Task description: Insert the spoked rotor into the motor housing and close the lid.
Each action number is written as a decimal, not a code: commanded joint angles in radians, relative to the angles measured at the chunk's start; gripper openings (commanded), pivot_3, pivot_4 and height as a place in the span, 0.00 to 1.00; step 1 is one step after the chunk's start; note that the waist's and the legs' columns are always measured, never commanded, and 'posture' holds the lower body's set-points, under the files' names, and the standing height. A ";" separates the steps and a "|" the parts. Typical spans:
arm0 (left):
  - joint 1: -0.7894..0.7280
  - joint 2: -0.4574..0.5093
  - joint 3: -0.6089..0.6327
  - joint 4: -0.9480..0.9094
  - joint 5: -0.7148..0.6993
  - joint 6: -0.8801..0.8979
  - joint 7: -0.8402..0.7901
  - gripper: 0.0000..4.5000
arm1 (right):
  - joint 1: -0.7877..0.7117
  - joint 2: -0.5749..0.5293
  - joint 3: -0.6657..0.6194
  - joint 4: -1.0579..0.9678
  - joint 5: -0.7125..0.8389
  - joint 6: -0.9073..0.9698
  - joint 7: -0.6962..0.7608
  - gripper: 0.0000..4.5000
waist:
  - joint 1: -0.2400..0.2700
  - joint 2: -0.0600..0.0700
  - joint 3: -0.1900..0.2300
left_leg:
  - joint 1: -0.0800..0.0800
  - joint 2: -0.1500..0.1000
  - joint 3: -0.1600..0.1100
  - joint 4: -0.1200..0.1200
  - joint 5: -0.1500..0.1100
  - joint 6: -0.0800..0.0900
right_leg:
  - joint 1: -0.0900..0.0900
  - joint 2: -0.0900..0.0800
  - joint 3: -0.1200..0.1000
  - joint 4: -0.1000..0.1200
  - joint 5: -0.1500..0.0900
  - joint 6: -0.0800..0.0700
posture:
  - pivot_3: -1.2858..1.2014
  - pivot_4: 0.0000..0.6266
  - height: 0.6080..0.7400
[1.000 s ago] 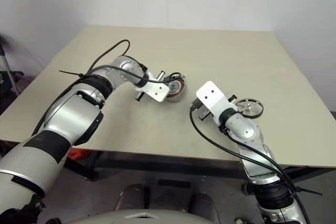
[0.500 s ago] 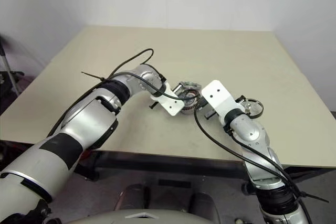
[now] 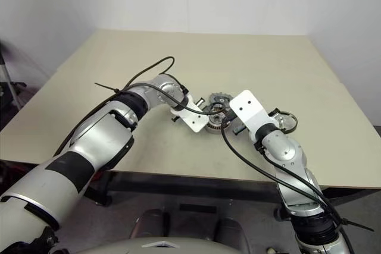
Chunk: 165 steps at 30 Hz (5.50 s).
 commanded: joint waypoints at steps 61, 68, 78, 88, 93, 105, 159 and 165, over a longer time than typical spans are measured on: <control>0.691 0.117 0.461 -0.919 -0.829 0.894 -0.035 0.30 | -0.098 0.291 -0.859 0.425 1.009 0.392 -0.391 0.56 | -0.029 0.013 -0.008 | 0.002 0.000 0.007 -0.004 0.000 0.000 | 0.000 0.000 0.000 -0.003 -0.003 0.004 | 0.52 0.00 1.00; 0.704 0.132 0.461 -0.926 -0.824 0.889 -0.023 0.30 | -0.134 0.318 -0.882 0.459 1.106 0.388 -0.425 0.48 | -0.033 0.014 -0.008 | 0.003 0.000 0.007 -0.004 0.001 -0.001 | 0.000 0.000 0.000 -0.002 -0.004 0.007 | 0.52 0.00 1.00; 0.716 0.142 0.453 -0.938 -0.816 0.879 -0.008 0.30 | -0.159 0.322 -0.849 0.475 1.184 0.362 -0.463 0.07 | -0.030 0.014 -0.009 | 0.002 0.000 0.007 -0.005 0.001 -0.002 | 0.000 0.000 0.000 -0.002 -0.004 0.007 | 0.52 0.00 1.00; 0.719 0.146 0.449 -0.930 -0.807 0.865 0.003 0.30 | -0.208 0.379 -0.808 0.397 1.643 0.440 -0.551 0.07 | -0.031 0.015 -0.009 | -0.002 0.000 0.007 -0.006 0.003 -0.005 | -0.004 0.000 0.000 -0.003 -0.001 0.002 | 0.52 0.00 1.00; 0.718 0.152 0.449 -0.925 -0.805 0.857 0.008 0.30 | -0.161 0.403 -0.658 0.353 1.832 0.455 -0.639 0.07 | -0.031 0.015 -0.009 | -0.003 0.000 0.007 -0.006 0.003 -0.005 | -0.005 0.000 0.000 -0.003 -0.002 0.004 | 0.52 0.00 1.00; 0.734 0.165 0.447 -0.953 -0.806 0.869 0.023 0.30 | -0.088 0.384 -0.434 0.381 1.912 0.372 -0.689 0.07 | -0.029 0.015 -0.009 | -0.007 0.000 0.007 -0.006 0.003 -0.006 | -0.008 0.000 -0.001 -0.003 -0.005 0.008 | 0.52 0.00 1.00; 0.742 0.185 0.431 -0.975 -0.803 0.870 0.053 0.30 | -0.072 0.103 -0.287 0.320 1.281 0.190 -0.298 0.81 | -0.028 0.014 -0.009 | -0.008 0.000 0.007 -0.005 0.004 -0.007 | -0.008 0.000 0.000 -0.003 -0.005 0.008 | 0.52 0.00 1.00; 0.741 0.173 0.426 -0.974 -0.801 0.868 0.063 0.30 | -0.191 0.047 -0.081 0.375 0.899 0.027 -0.182 0.81 | -0.030 0.014 -0.009 | -0.008 0.000 0.007 -0.005 0.004 -0.007 | -0.008 0.000 0.000 -0.002 -0.005 0.008 | 0.52 0.00 1.00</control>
